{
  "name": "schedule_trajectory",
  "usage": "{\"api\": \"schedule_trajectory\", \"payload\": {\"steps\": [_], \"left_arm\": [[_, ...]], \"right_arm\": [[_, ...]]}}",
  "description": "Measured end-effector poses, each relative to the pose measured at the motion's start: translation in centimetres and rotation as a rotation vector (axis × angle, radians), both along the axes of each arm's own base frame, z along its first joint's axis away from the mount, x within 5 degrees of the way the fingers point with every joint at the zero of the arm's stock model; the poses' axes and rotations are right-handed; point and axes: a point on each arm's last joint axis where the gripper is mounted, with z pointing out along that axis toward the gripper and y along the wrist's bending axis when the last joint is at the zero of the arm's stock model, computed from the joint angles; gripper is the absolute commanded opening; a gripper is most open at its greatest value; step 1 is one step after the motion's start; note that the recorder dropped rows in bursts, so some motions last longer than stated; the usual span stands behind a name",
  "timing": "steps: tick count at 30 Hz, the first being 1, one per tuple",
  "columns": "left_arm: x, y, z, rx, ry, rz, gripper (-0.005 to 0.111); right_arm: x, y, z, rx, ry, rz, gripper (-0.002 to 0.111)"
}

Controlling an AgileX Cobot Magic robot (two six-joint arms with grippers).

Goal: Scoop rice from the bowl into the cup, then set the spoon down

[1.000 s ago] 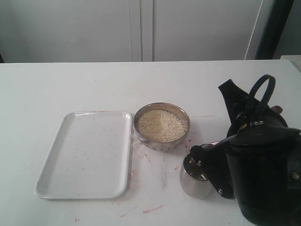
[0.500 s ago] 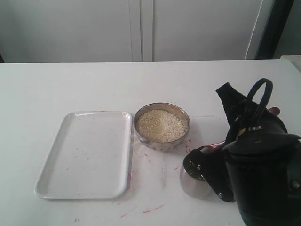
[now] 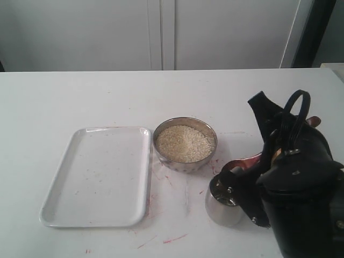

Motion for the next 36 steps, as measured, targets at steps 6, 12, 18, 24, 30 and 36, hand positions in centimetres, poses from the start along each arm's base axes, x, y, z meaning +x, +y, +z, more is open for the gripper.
{"api": "schedule_trajectory", "payload": {"steps": [6,12,18,24,30,36], "left_arm": [[0.0,0.0,0.0,0.000,0.000,0.000,0.014],[0.0,0.0,0.0,0.000,0.000,0.000,0.014],[0.0,0.0,0.0,0.000,0.000,0.000,0.014],[0.0,0.0,0.0,0.000,0.000,0.000,0.014],[0.0,0.0,0.0,0.000,0.000,0.000,0.014],[0.0,0.0,0.0,0.000,0.000,0.000,0.014]], "right_arm": [[0.0,-0.1,-0.1,0.001,-0.036,0.006,0.000],[0.1,-0.2,-0.1,-0.014,-0.047,0.018,0.000],[-0.4,-0.8,-0.8,-0.041,-0.029,0.021,0.000],[-1.2,-0.7,-0.7,-0.031,-0.041,0.054,0.000],[-1.4,-0.4,-0.6,-0.022,-0.052,0.074,0.000],[-1.4,-0.3,-0.5,-0.023,-0.057,0.082,0.000]]}}
